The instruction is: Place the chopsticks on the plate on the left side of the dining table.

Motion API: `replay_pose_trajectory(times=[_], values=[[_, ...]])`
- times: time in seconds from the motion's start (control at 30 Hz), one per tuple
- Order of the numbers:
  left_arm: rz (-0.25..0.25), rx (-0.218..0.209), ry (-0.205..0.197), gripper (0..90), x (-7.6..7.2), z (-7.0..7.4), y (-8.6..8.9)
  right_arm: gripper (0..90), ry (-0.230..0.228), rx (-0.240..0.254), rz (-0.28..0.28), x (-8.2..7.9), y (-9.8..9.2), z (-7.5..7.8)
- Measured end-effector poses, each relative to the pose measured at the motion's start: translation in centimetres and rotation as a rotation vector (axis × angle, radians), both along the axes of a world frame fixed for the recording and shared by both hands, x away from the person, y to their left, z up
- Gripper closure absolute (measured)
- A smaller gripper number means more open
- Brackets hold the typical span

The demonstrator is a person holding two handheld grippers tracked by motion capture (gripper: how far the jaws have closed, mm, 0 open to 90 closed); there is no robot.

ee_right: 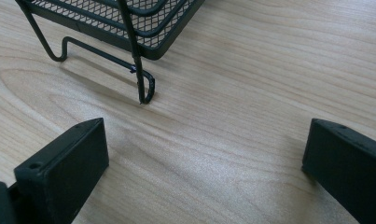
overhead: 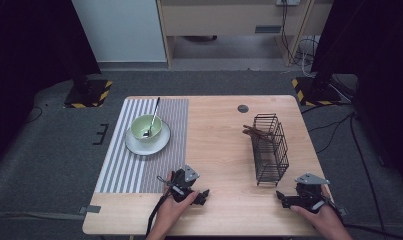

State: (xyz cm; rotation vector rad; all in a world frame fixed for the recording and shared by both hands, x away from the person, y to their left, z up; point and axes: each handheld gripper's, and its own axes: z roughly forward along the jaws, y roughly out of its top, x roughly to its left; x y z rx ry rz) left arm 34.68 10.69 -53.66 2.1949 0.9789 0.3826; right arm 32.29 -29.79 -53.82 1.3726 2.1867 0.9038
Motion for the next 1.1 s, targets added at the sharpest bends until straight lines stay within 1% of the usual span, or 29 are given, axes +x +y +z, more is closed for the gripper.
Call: replay_pose_trajectory(times=[0.1, 0.13, 0.17, 0.23, 0.27, 0.33, 0.37, 0.5, 0.6, 0.63, 0.7, 0.8, 0.9, 0.93, 0.97, 1.0, 1.03, 1.07, 1.1], values=[[-0.007, -0.001, 0.000, 0.0, 0.0, 0.0, 0.0, 0.3, -0.001, 0.001, 0.000, 0.0, 0.0, 0.0], [-0.016, -0.002, 0.000, 0.0, 0.0, 0.0, 0.0, 0.3, -0.001, 0.000, 0.001, 0.0, 0.0, 0.0], [-0.036, -0.002, -0.001, 0.1, 0.0, 0.1, 0.1, 0.3, -0.001, 0.000, 0.001, 0.1, 0.0, 0.0], [-0.045, -0.007, -0.004, 1.6, 0.0, 0.1, 0.1, 0.3, -0.001, -0.001, 0.003, 0.1, 0.0, 0.0], [-0.059, -0.029, -0.006, 3.4, -0.1, 0.3, 0.2, 0.3, -0.001, 0.000, 0.004, 0.1, 0.0, 0.0], [-0.054, -0.042, -0.020, 3.1, -0.1, 0.6, 0.3, 0.3, 0.000, 0.000, 0.005, 0.1, 0.0, 0.0], [-0.054, -0.042, -0.020, 3.1, -0.1, 0.6, 0.3, 0.3, 0.000, 0.000, 0.005, 0.1, 0.0, 0.0], [-0.057, -0.084, -0.014, 3.2, 0.0, 0.9, 0.7, 0.3, 0.000, 0.000, 0.004, 0.1, 0.0, 0.0], [-0.061, -0.100, 0.000, 3.3, -0.1, 1.1, 0.9, 0.3, 0.000, 0.000, 0.004, 0.1, 0.0, 0.0], [-0.060, -0.098, -0.003, 3.5, -0.1, 1.2, 0.9, 0.3, 0.000, 0.000, 0.004, 0.1, 0.0, 0.0], [-0.054, -0.090, -0.029, 4.7, -0.2, 1.4, 0.9, 0.4, 0.000, 0.001, 0.004, 0.1, 0.0, 0.0], [-0.069, -0.088, -0.050, 5.5, -0.5, 1.8, 0.6, 0.4, 0.001, 0.001, 0.004, 0.1, 0.0, 0.0], [-0.080, -0.089, -0.051, 5.5, -0.6, 2.0, 0.7, 0.4, 0.000, 0.000, 0.004, 0.1, 0.0, 0.0], [-0.092, -0.102, -0.063, 5.3, -0.7, 2.4, 0.9, 0.4, -0.001, 0.000, 0.006, 0.2, 0.0, 0.0], [-0.092, -0.102, -0.063, 5.0, -0.7, 2.4, 0.9, 0.4, -0.001, 0.000, 0.006, 0.2, 0.0, 0.0], [-0.107, -0.102, -0.075, 4.9, -0.7, 3.0, 1.3, 0.4, 0.000, 0.000, 0.008, 0.2, -0.1, 0.0], [-0.107, -0.102, -0.075, 4.9, -0.7, 3.0, 1.3, 0.4, 0.000, 0.000, 0.008, 0.2, -0.1, 0.0], [-0.093, -0.113, -0.077, 4.9, -0.7, 3.3, 1.5, 0.4, 0.000, 0.000, 0.008, 0.2, -0.1, 0.0], [-0.089, -0.137, -0.077, 4.8, -0.8, 3.7, 1.7, 0.4, 0.000, 0.000, 0.008, 0.2, -0.1, 0.0]])
